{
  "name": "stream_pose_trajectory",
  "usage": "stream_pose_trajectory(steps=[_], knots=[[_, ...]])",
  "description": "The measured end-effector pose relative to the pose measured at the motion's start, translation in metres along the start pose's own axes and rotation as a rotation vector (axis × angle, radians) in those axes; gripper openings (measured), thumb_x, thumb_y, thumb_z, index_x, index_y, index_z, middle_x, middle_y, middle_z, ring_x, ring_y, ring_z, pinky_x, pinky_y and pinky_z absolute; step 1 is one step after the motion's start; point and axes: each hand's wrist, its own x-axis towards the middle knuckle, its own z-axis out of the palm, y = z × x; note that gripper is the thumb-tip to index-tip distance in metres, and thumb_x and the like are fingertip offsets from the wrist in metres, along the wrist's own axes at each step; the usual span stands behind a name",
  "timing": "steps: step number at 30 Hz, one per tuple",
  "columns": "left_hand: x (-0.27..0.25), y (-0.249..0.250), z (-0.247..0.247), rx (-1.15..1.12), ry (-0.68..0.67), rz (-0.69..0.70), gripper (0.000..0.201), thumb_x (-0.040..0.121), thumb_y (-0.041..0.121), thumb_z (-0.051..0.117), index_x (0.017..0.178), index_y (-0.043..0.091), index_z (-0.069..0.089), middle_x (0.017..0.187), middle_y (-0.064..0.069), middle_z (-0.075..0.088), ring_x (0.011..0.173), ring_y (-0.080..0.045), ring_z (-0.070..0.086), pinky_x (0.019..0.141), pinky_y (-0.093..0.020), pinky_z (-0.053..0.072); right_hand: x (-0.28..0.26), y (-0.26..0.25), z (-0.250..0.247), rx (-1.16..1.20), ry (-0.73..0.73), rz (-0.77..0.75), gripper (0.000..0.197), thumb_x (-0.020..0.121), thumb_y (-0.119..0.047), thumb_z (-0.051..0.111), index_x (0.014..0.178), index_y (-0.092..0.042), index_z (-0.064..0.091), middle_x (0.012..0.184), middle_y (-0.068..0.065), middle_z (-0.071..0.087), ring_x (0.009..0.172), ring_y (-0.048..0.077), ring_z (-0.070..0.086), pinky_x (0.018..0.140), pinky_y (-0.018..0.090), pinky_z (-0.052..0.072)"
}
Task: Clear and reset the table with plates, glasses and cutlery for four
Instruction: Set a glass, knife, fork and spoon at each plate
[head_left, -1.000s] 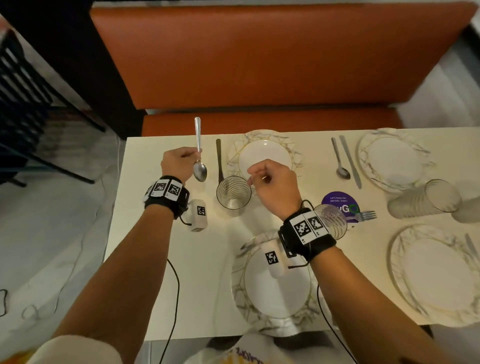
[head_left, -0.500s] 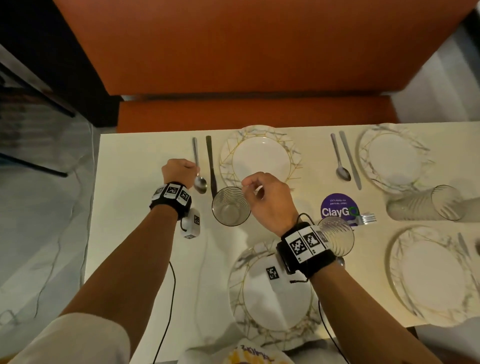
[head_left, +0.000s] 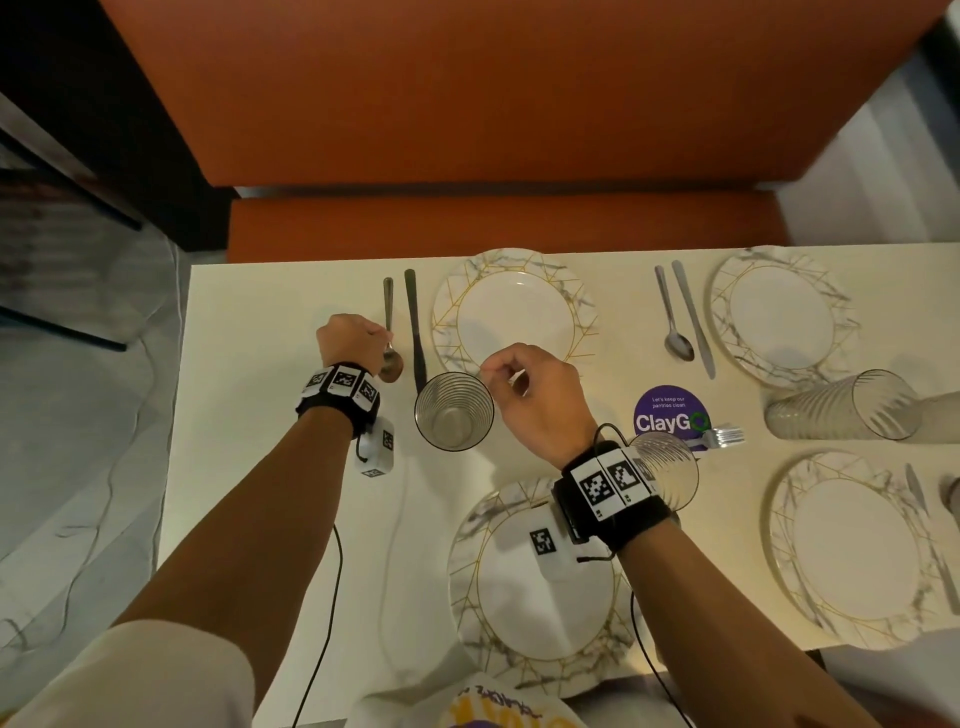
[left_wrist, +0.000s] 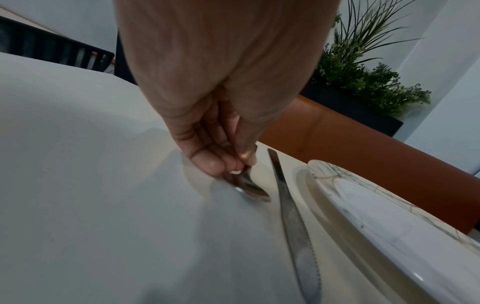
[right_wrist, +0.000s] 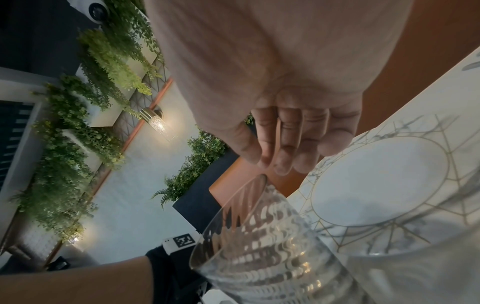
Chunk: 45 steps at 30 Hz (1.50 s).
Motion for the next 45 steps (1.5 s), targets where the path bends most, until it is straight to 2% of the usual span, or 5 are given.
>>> stream_pose_trajectory(steps=[14,21,27,38,45], knots=[[-0.037,0.037,-0.023,-0.041,0.115,0.092,0.026,0.100,0.030,0.062,0.107,0.011,0.079,0.106,-0.013,0.077,0.099,-0.034,0.070,0.083,-0.033,0.052,-0.012,0.006,-0.027,-0.021,0.064,-0.045,0.011,0.092,-0.011,0.066,0.099,-0.014,0.074,0.087,-0.009,0.067,0.069,-0.011,0.056,0.065,0.004,0.041],[-0.075,0.108,-0.051,-0.038,0.096,0.310,0.021,0.100,0.032,0.060,0.106,0.020,0.077,0.100,0.002,0.075,0.090,-0.017,0.071,0.085,-0.032,0.057,-0.021,0.014,-0.091,-0.017,0.137,-0.048,0.016,0.094,-0.010,0.064,0.103,-0.016,0.074,0.088,-0.012,0.065,0.069,-0.004,0.057,0.065,0.004,0.040],[-0.134,0.166,-0.052,0.011,0.179,0.468,0.019,0.098,0.028,0.062,0.098,0.019,0.078,0.088,0.001,0.074,0.083,-0.018,0.069,0.080,-0.031,0.055,-0.036,0.050,-0.156,-0.002,0.219,-0.063,0.016,0.094,-0.010,0.063,0.102,-0.015,0.075,0.091,-0.006,0.071,0.074,-0.005,0.060,0.064,0.004,0.042],[-0.237,0.257,0.070,0.011,-0.041,0.529,0.017,0.097,0.026,0.061,0.098,0.017,0.075,0.092,0.001,0.075,0.088,-0.017,0.070,0.085,-0.035,0.060,-0.051,0.178,-0.217,-0.168,0.081,0.089,0.018,0.093,-0.009,0.058,0.103,-0.012,0.072,0.102,0.003,0.071,0.090,0.018,0.064,0.081,0.031,0.054],[-0.280,0.295,0.162,0.138,-0.224,0.433,0.018,0.097,0.028,0.056,0.099,0.021,0.073,0.103,-0.002,0.072,0.090,-0.022,0.067,0.074,-0.031,0.053,-0.048,0.235,-0.219,-0.542,-0.219,0.159,0.040,0.093,-0.017,0.057,0.132,-0.013,0.057,0.132,0.013,0.051,0.124,0.032,0.044,0.103,0.041,0.043]])
